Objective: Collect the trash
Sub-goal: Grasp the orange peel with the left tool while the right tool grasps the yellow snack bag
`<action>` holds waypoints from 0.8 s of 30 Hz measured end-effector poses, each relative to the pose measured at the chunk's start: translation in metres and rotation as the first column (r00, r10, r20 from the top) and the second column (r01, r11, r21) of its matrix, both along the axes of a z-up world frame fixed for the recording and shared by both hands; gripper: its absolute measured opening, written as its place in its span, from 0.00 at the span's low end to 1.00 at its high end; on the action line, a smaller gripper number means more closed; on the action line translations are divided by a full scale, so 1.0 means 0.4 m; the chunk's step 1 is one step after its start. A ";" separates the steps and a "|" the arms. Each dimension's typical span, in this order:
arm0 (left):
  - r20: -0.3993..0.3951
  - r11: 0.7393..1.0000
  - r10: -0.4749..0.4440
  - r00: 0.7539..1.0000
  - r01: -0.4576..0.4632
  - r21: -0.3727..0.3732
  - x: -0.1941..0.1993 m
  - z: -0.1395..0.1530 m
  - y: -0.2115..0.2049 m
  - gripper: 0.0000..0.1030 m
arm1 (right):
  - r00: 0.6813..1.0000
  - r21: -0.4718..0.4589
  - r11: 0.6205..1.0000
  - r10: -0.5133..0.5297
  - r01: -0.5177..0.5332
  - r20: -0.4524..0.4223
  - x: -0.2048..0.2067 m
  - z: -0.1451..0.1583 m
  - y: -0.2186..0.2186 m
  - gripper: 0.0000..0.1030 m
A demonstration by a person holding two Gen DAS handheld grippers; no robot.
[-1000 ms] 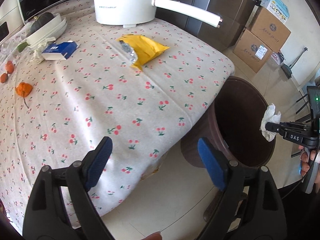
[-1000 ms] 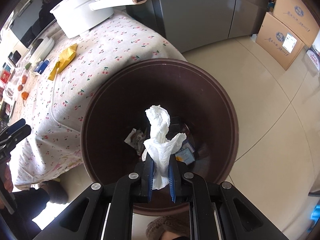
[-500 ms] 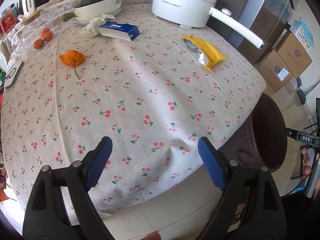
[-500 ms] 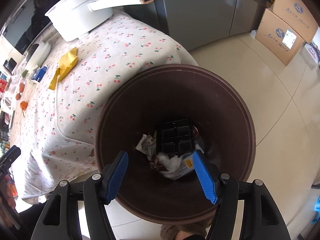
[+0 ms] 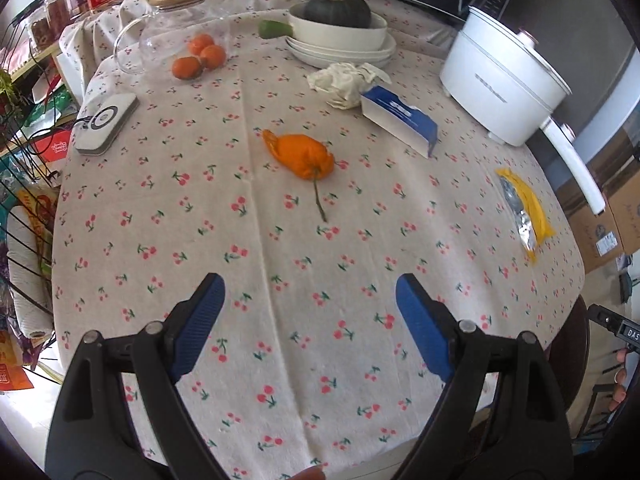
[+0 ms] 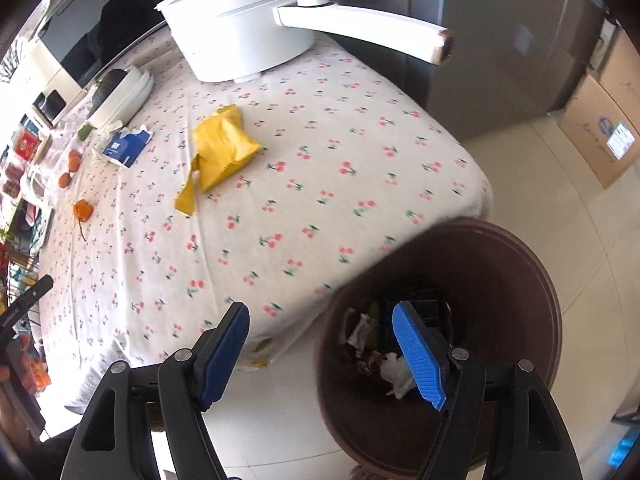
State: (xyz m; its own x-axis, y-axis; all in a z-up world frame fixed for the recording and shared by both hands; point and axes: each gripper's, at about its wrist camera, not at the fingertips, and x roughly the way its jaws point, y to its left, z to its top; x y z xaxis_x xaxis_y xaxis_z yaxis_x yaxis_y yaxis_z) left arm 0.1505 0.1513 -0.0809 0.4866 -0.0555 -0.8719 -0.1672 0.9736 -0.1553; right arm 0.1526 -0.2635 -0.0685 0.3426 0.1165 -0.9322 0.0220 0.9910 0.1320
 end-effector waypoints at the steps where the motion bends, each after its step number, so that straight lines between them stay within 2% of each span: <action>1: 0.000 1.000 0.010 1.000 -0.010 -0.004 0.018 -0.003 0.010 0.85 | 1.000 0.000 1.000 0.012 -0.012 0.002 0.024 0.004 0.019 0.75; 5: 0.026 0.999 0.037 0.999 -0.036 -0.011 0.084 -0.020 0.032 0.85 | 0.998 -0.010 0.998 0.059 -0.058 0.012 0.123 0.002 0.083 0.77; 8: 0.058 0.998 0.061 0.996 -0.059 -0.037 0.126 -0.041 0.041 0.85 | 0.996 0.022 0.996 0.082 -0.083 0.030 0.185 -0.016 0.120 0.78; 13: 0.051 0.995 0.093 0.994 -0.091 -0.035 0.198 -0.080 0.042 0.85 | 0.996 0.091 0.992 0.083 -0.087 0.042 0.269 -0.042 0.164 0.78; 19: 0.034 0.986 0.152 0.988 -0.149 -0.073 0.233 -0.120 0.061 0.82 | 0.996 0.099 0.992 0.068 -0.074 0.059 0.343 -0.086 0.183 0.80; 23: 0.044 0.992 0.123 0.991 -0.123 -0.007 0.241 -0.121 0.037 0.77 | 0.998 0.098 0.993 0.057 -0.059 0.029 0.376 -0.131 0.185 0.81; 24: 0.046 0.994 0.111 0.993 -0.112 0.008 0.242 -0.121 0.031 0.73 | 0.997 0.080 0.995 0.062 -0.066 0.055 0.378 -0.129 0.192 0.81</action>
State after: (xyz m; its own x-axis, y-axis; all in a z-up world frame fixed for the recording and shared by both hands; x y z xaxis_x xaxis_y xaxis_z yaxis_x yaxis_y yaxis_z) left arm 0.2473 0.1636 -0.1294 0.5287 0.0102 -0.8487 -0.2678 0.9508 -0.1554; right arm 0.3038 -0.1868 -0.1203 0.3796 0.2152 -0.8997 -0.0503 0.9759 0.2122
